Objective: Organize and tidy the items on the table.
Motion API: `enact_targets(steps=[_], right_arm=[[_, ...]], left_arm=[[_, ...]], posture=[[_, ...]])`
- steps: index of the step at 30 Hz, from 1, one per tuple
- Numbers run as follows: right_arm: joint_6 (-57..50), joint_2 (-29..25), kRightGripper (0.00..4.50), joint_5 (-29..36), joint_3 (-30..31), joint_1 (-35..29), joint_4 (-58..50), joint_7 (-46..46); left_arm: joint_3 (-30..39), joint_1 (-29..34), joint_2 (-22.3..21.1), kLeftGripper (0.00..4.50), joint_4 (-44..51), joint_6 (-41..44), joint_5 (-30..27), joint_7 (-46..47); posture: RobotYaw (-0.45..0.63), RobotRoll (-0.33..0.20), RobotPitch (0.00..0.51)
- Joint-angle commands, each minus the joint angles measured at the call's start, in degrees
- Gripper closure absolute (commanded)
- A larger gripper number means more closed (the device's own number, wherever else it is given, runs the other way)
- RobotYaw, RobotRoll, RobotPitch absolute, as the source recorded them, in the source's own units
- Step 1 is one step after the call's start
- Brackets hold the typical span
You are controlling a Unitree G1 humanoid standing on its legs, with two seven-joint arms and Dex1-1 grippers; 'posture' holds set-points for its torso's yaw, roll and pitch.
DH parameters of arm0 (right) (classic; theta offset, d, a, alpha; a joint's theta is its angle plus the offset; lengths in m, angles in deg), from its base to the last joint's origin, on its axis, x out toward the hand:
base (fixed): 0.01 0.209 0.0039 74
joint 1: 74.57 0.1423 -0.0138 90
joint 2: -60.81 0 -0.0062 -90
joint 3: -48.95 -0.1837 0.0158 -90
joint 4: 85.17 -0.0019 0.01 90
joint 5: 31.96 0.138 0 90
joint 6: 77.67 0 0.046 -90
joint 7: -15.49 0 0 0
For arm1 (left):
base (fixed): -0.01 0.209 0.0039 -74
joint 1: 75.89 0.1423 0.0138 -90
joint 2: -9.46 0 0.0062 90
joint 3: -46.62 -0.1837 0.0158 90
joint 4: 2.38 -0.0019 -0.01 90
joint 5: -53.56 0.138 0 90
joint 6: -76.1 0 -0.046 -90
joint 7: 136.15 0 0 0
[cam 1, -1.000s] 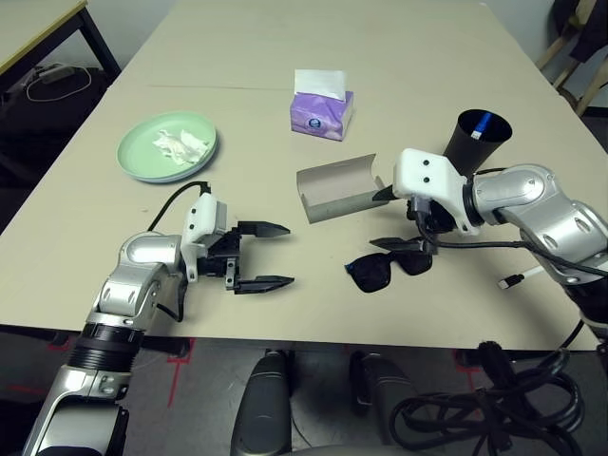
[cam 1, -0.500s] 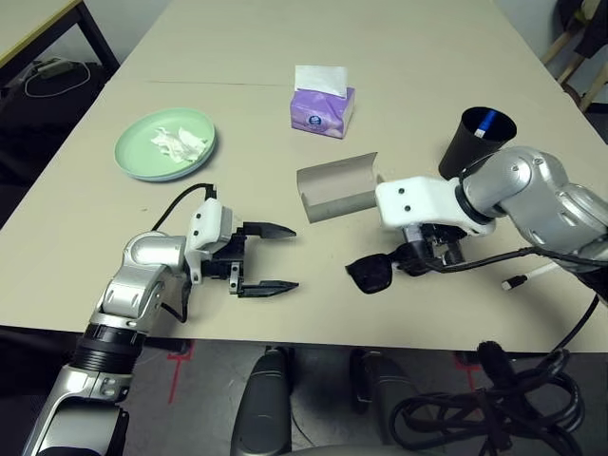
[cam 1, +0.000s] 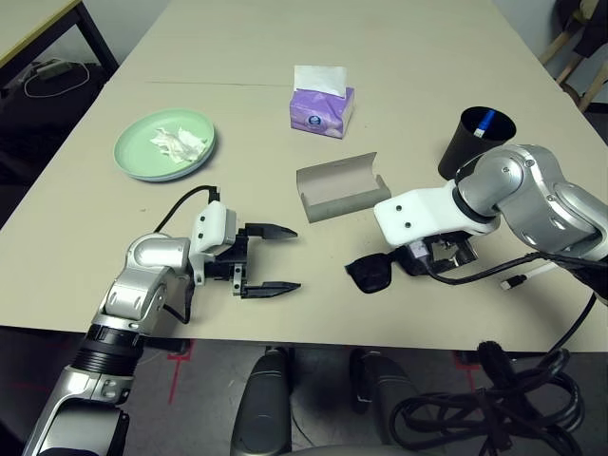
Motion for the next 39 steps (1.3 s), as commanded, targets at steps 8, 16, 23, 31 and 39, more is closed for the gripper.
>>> enact_targets(steps=[8,16,23,31,39], right_arm=[[3.29,2.54,0.0,-5.46,0.54,0.48,-0.73,1.92],[-0.03,4.24,0.0,-7.12,0.88,-1.34,-1.58,3.48],[-2.16,5.74,0.0,-8.59,1.27,-2.77,-1.3,3.3],[-2.26,6.88,0.0,-9.38,1.19,-3.16,-0.54,2.99],[-1.75,7.93,0.0,-10.13,1.38,-3.05,1.09,2.54]], left_arm=[[-1.5,-0.94,1.62,0.04,-1.89,-2.2,1.99,0.39],[-1.43,-0.61,1.5,0.04,-1.63,-3.04,1.86,0.03],[-1.23,-0.16,1.28,0.04,-0.36,-3.06,0.81,-0.7],[-0.98,-0.53,1.51,0.04,-0.21,-2.68,0.11,-0.53],[-1.15,-0.1,1.27,0.04,0.57,-2.24,0.19,-0.13]], posture=[[0.07,0.0,0.169],[0.08,0.0,0.169],[0.08,0.0,0.171],[0.09,0.0,0.169],[0.09,0.0,0.165]])
